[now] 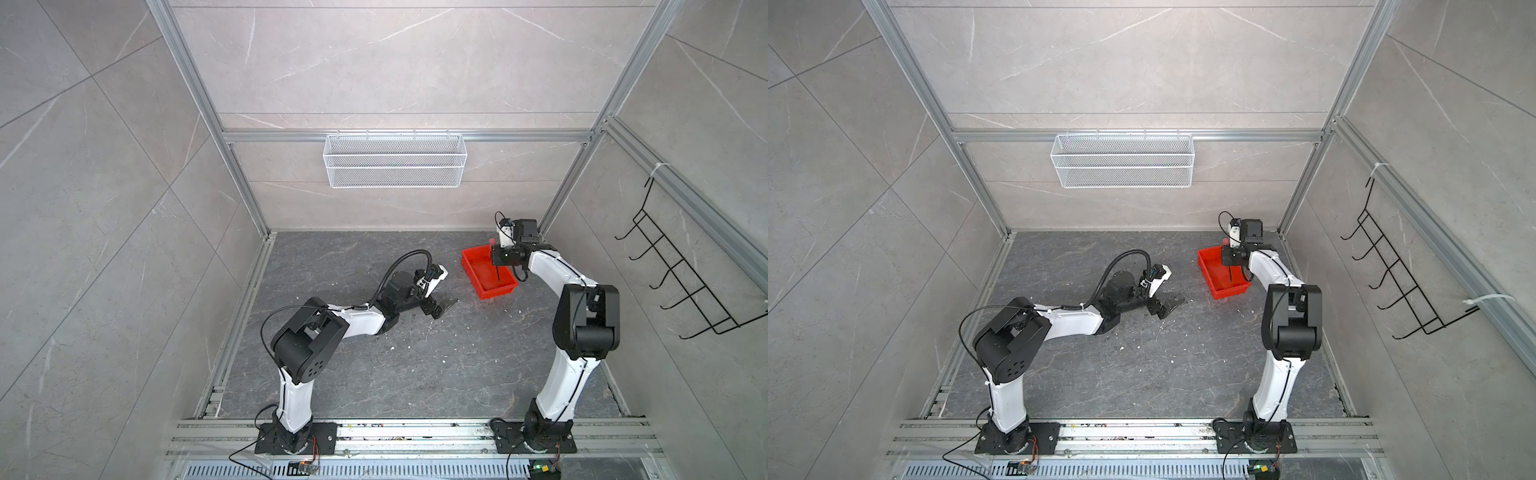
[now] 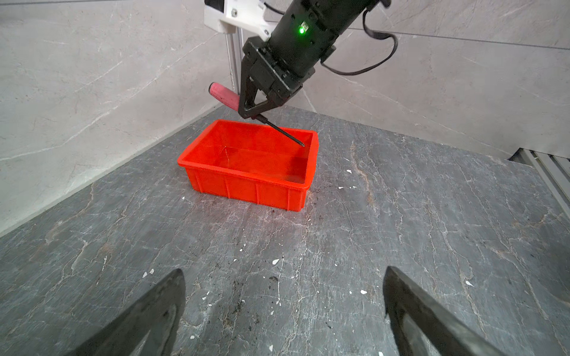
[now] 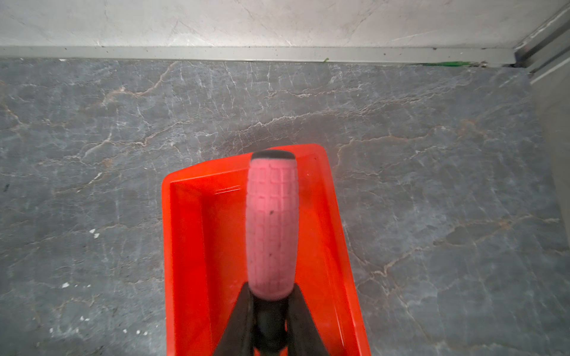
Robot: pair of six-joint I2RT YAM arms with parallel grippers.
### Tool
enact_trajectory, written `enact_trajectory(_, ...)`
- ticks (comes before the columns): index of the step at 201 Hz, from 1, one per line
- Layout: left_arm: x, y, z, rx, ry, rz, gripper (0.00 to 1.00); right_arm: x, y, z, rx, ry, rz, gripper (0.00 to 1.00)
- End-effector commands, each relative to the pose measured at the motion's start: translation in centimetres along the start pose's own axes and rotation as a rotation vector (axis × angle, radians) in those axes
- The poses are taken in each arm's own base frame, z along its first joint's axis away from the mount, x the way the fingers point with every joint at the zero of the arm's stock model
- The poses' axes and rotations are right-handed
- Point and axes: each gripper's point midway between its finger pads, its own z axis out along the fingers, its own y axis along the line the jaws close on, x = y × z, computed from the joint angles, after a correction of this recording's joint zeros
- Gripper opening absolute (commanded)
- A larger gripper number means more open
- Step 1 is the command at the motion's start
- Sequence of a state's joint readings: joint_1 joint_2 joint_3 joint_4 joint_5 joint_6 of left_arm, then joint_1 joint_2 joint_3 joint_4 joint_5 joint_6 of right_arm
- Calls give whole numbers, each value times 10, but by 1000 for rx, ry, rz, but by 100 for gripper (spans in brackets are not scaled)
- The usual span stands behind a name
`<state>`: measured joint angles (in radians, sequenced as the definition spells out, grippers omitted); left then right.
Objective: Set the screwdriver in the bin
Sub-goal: 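Lower the screwdriver into the red bin and open the right gripper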
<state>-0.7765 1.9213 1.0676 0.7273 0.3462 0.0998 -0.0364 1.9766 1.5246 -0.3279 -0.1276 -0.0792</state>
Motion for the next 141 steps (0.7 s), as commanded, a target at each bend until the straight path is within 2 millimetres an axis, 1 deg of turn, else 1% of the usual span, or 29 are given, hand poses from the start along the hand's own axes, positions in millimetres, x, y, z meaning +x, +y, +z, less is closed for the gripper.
enact_trajectory(1,-22,1,1,0,-69,14,100,1,-3,15,-2,20,-49,0)
enact_trajectory(48,-19,1,-1,-14,-61,11,100,22,-9,40,16,108,-69,0)
enact_trajectory(49,-19,2,-1,-15,-61,11,100,20,-9,40,17,103,-69,0)
enact_trajectory(60,-20,0,-1,-11,-63,11,100,22,-12,44,26,120,-79,0)
enact_trajectory(85,-21,2,-1,-14,-67,10,100,20,-14,49,28,133,-78,1)
enact_trajectory(97,-22,2,-1,-15,-68,11,100,18,-14,51,27,134,-79,8)
enact_trajectory(105,-22,1,-2,-16,-69,12,100,17,-14,52,31,132,-78,15)
enact_trajectory(118,-23,2,-3,-18,-70,14,100,15,-16,51,41,124,-72,30)
enact_trajectory(129,-23,1,-4,-19,-70,12,100,14,-17,50,51,116,-71,39)
enact_trajectory(136,-23,1,-5,-21,-70,14,100,14,-19,49,59,114,-69,47)
enact_trajectory(141,-23,1,-5,-22,-69,14,100,13,-19,47,62,111,-69,50)
